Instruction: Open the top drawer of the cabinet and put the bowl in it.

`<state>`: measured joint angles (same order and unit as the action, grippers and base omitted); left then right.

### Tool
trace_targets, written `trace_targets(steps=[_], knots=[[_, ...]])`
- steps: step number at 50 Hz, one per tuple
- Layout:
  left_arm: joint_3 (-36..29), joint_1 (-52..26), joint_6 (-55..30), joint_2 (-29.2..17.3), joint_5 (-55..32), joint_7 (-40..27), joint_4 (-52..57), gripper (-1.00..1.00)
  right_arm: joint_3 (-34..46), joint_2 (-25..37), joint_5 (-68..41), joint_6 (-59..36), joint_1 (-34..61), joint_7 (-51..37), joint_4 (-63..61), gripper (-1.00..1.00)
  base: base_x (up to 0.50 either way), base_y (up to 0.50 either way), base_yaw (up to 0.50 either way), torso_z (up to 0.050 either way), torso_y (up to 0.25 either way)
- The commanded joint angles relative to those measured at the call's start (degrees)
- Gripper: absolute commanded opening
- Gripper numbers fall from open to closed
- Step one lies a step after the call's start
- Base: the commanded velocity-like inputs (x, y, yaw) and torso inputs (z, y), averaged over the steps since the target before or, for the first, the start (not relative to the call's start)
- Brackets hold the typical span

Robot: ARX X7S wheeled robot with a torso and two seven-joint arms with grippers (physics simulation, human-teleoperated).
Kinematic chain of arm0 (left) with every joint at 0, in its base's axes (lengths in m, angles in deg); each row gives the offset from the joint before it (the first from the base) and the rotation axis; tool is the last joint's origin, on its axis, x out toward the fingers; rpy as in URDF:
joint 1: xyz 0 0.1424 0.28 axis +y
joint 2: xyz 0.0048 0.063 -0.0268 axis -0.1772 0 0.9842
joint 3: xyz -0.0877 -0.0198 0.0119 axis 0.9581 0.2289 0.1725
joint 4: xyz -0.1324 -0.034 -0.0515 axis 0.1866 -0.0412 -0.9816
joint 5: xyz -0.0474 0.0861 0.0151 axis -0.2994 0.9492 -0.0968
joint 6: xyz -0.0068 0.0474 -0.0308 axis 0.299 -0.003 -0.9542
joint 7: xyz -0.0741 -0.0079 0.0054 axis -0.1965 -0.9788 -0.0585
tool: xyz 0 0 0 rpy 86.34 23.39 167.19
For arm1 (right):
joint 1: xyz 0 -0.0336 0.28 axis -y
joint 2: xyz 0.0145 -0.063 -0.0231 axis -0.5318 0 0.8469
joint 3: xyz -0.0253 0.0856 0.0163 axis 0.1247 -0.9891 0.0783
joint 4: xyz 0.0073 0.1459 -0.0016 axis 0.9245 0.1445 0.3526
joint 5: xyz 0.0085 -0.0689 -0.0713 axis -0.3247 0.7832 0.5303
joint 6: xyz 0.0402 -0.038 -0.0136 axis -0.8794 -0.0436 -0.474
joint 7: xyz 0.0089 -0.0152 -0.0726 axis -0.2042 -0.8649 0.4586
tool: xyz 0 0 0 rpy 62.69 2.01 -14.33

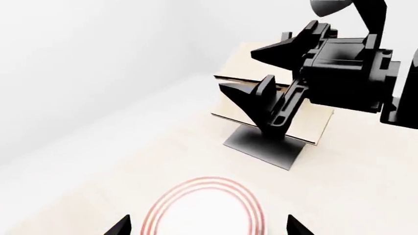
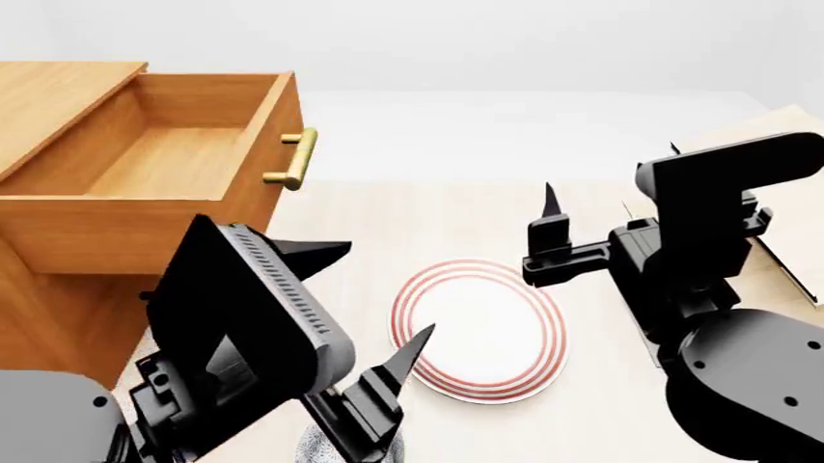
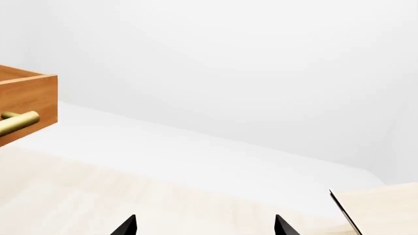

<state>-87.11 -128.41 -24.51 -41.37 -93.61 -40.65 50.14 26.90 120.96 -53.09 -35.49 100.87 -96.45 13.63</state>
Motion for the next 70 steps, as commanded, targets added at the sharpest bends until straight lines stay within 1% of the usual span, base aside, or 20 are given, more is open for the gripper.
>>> trace_targets(steps=[1, 9, 13, 21, 27, 34, 41, 45, 55, 70], knots=[[1.95, 9.51, -1.36, 0.29, 7.86, 8.24, 4.35, 1.0, 0.47, -0.14, 0.43, 0.35, -0.21, 0.14, 0.42, 1.0, 0.0, 0.0, 0.0, 0.0, 0.0], [1.53, 15.85, -0.15, -0.77, 17.46, 15.82, 5.13, 1.0, 0.96, -0.33, 0.89, 0.61, -0.22, 0.37, 0.78, 1.0, 0.0, 0.0, 0.0, 0.0, 0.0], [0.03, 18.87, 1.69, -1.46, 23.81, 19.06, 4.67, 1.0, 1.07, -0.35, 1.06, 0.88, -0.43, 0.56, 0.94, 1.0, 0.0, 0.0, 0.0, 0.0, 0.0], [-1.52, 22.73, 4.54, -3.24, 29.42, 21.79, 2.48, 1.0, 1.33, -0.21, 1.67, 1.37, -0.74, 0.99, 1.54, 1.0, 0.0, 0.0, 0.0, 0.0, 0.0], [-1.02, 24.72, 5.49, -4.0, 30.33, 21.55, 0.68, 1.0, 1.4, -0.18, 1.61, 1.47, -0.69, 1.1, 1.61, 1.0, 0.0, 0.0, 0.0, 0.0, 0.0], [-0.26, 25.67, 4.7, -4.62, 29.33, 19.45, -1.12, 1.0, 1.57, -0.24, 1.64, 1.58, -0.62, 1.21, 1.83, 1.0, 0.0, 0.0, 0.0, 0.0, 0.0], [0.7, 25.3, 2.2, -5.01, 26.11, 15.47, -3.27, 1.0, 1.82, -0.22, 1.79, 1.63, -0.43, 1.32, 1.98, 1.0, 0.0, 0.0, 0.0, 0.0, 0.0], [0.9, 24.52, -0.05, -5.32, 23.09, 12.0, -4.32, 1.0, 1.96, -0.3, 1.92, 1.77, -0.41, 1.42, 2.15, 1.0, 0.0, 0.0, 0.0, 0.0, 0.0], [0.07, 23.48, -1.02, -6.45, 20.53, 8.13, -6.08, 1.0, 2.57, -0.52, 2.8, 2.41, -0.57, 1.95, 2.8, 1.0, 0.0, 0.0, 0.0, 0.0, 0.0], [-3.19, 23.22, -0.85, -7.78, 20.68, 6.16, -8.81, 1.0, 3.05, -0.49, 4.39, 4.24, -1.59, 3.34, 4.19, 1.0, 0.0, 0.0, 0.0, 0.0, 0.0]])
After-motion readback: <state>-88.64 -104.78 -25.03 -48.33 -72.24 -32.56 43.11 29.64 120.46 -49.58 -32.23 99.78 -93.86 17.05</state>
